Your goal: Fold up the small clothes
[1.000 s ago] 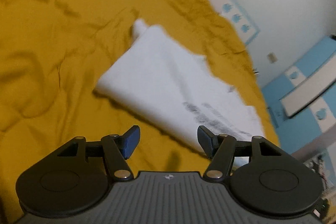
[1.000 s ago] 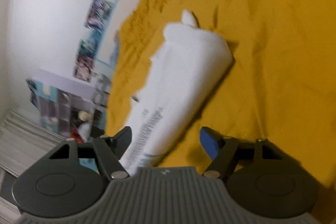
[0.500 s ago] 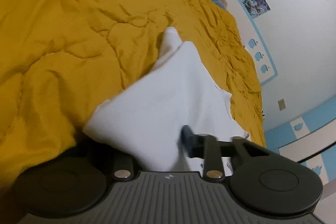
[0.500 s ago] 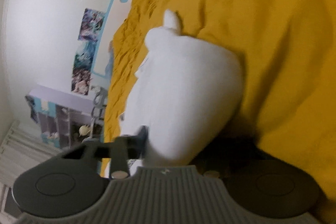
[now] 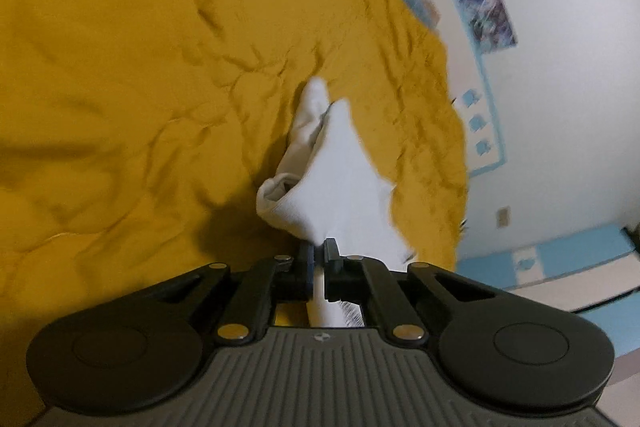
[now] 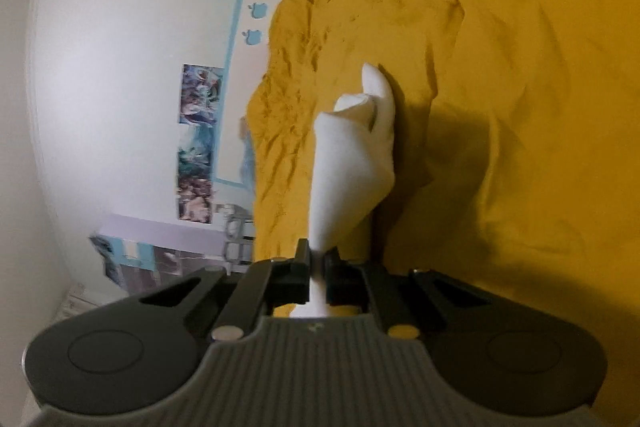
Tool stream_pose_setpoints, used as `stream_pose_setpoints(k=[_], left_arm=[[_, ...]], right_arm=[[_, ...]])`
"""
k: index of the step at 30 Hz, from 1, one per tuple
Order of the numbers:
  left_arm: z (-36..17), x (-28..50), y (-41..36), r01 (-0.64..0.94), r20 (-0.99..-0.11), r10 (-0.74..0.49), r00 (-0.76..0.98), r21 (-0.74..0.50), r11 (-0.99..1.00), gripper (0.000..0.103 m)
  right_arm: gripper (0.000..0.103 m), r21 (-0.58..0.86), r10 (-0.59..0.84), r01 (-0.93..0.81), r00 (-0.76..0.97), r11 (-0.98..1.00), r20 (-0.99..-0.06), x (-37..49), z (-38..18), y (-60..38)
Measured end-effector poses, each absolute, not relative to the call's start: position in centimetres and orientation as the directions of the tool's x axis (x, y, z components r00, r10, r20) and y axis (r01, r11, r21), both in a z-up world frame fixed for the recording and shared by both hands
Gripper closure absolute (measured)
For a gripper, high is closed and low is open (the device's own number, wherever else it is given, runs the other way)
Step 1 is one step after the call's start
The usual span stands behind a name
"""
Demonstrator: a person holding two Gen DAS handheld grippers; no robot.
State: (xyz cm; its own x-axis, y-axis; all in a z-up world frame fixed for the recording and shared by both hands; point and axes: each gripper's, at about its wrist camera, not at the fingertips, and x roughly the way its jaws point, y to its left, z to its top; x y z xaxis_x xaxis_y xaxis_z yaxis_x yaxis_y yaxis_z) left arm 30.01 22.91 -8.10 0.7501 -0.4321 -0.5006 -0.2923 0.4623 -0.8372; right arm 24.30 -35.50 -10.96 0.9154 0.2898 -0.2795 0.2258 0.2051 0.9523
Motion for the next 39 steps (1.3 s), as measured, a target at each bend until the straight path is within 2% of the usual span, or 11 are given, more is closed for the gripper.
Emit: stream_pose_setpoints(k=[2,3,4,9,16,25,30,31,33,37,39], left_arm=[[-9.0,29.6,22.8,-0.309,-0.530,-0.426,0.733,-0.818,0.485,0.099],[-9.6,29.3,22.7,-0.299,-0.526,-0.437,0.730,-0.820,0.487,0.098],[-10.2,29.1,22.4,-0.289,-0.523,-0.449,0.725,-0.822,0.491,0.098],[-11.8,30.4,20.3,-0.276,-0.546,-0.416,0.727,-0.788,0.551,0.072],[-12.4,32.1,20.2,-0.258,-0.496,-0.426,0.756,-0.825,0.503,0.063],[-9.4,27.9,20.3,-0.133,-0.409,-0.375,0.832,-0.803,0.581,0.033],[-10.6,31.8,19.4,-0.209,-0.474,-0.337,0.814,-0.779,0.591,0.034],[-11.0,32.5,19.0,-0.228,-0.516,-0.306,0.800,-0.733,0.641,0.037],[-12.2,32.4,18.6,-0.305,-0.598,-0.232,0.767,-0.658,0.688,0.063],[-11.1,29.8,17.9,-0.341,-0.634,-0.130,0.762,-0.564,0.752,0.069],[-10.9,28.5,18.5,-0.351,-0.615,-0.143,0.775,-0.608,0.713,0.069]], right_arm=[[0.089,0.932,0.291,0.271,0.896,0.241,-0.336,24.1,-11.2,-35.4],[0.056,0.915,0.293,0.306,0.879,0.262,-0.377,23.9,-11.7,-35.2],[0.047,0.900,0.310,0.337,0.855,0.277,-0.416,23.7,-12.4,-35.0],[0.049,0.896,0.343,0.278,0.851,0.347,-0.397,23.8,-13.6,-33.8],[0.051,0.942,0.346,0.221,0.889,0.252,-0.301,26.5,-16.4,-34.5],[0.045,0.947,0.353,0.189,0.894,0.261,-0.276,26.9,-16.4,-33.9],[0.045,0.932,0.349,0.168,0.894,0.322,-0.282,27.3,-16.2,-33.4],[0.045,0.932,0.349,0.168,0.894,0.320,-0.281,27.5,-16.2,-33.5],[0.045,0.933,0.349,0.167,0.895,0.318,-0.279,27.5,-16.3,-33.6],[0.045,0.934,0.351,0.165,0.895,0.317,-0.277,27.7,-16.4,-33.6],[0.044,0.934,0.351,0.164,0.895,0.318,-0.276,27.8,-16.4,-33.6]])
